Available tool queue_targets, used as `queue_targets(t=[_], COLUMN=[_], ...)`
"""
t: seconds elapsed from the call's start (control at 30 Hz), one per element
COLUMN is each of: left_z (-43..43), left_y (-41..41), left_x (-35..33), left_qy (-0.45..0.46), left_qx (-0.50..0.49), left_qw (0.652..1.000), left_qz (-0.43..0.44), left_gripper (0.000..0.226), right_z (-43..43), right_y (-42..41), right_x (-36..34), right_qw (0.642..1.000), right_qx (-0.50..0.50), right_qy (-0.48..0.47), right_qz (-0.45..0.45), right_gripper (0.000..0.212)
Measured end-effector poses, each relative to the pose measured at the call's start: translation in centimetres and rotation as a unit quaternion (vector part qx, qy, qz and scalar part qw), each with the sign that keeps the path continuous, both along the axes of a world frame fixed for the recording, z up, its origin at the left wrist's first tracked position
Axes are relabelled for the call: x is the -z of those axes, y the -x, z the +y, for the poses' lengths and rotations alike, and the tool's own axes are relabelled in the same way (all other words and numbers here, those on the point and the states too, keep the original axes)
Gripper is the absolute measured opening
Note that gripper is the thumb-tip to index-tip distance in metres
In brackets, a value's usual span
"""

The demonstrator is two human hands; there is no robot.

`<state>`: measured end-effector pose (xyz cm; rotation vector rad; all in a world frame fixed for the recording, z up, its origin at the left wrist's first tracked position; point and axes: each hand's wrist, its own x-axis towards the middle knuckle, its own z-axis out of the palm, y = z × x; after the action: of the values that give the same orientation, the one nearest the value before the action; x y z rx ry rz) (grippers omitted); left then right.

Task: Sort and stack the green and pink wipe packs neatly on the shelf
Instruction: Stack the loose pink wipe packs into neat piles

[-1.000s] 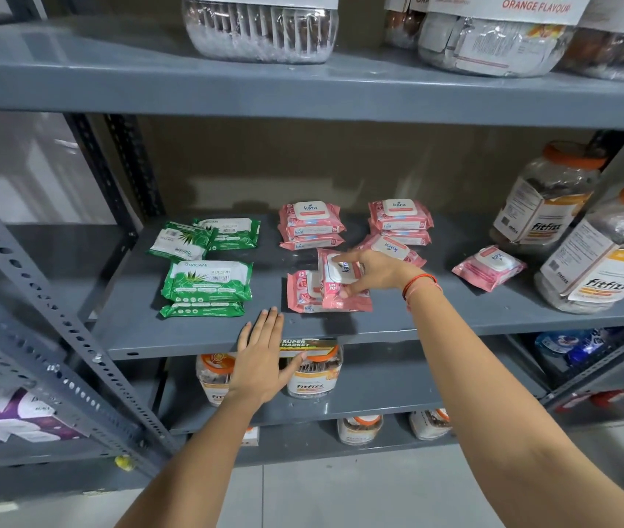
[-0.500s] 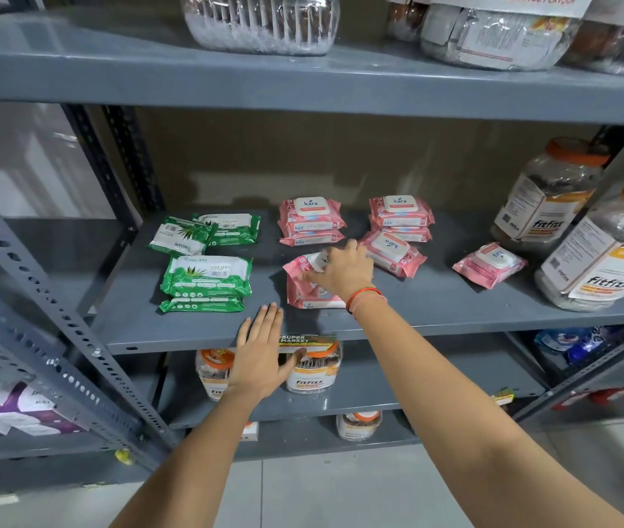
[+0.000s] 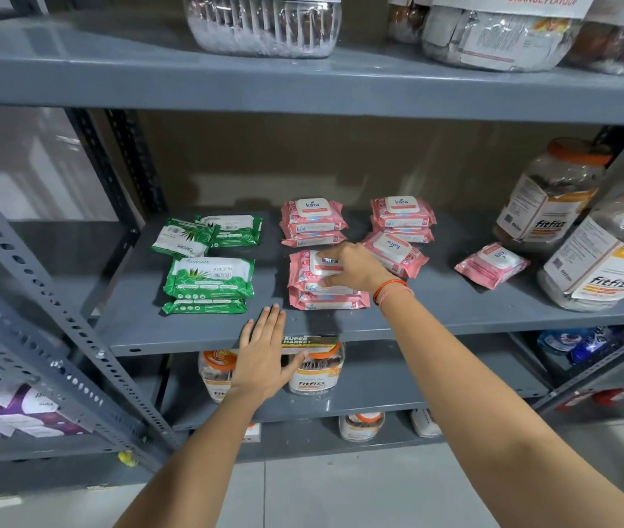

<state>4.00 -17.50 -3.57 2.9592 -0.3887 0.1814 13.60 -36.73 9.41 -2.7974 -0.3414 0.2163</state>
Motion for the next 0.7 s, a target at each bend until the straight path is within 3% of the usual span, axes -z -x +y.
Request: queue_targets(t=[0.2,0.43,0.7], left_z=[0.01,0.01,-0.34], left_y=[0.02,-0.3,0.22], left_x=[0.0,0.05,-0.64], left_qy=[-0.006,-0.006,0.054], left_qx=[0.002,0.003,0.006], left_qw=[1.0,1.0,0.997], left_qz=[-0.005,-0.015,-0.055], left_gripper=[0.092,0.093,0.085], right_z=[0.39,0.12,-0.04], right_y=[0.41,0.3,0.94], right_x=[0.96,0.7,0.69], right_qw=[0.999,1.0,0.999], right_qx=[0.027,0.026,-0.004], right_qy=[0.005,-0.007,0.02], right_qz=[-0.036,-0.016,-0.04], right_gripper=[0.064,0.064,0.063])
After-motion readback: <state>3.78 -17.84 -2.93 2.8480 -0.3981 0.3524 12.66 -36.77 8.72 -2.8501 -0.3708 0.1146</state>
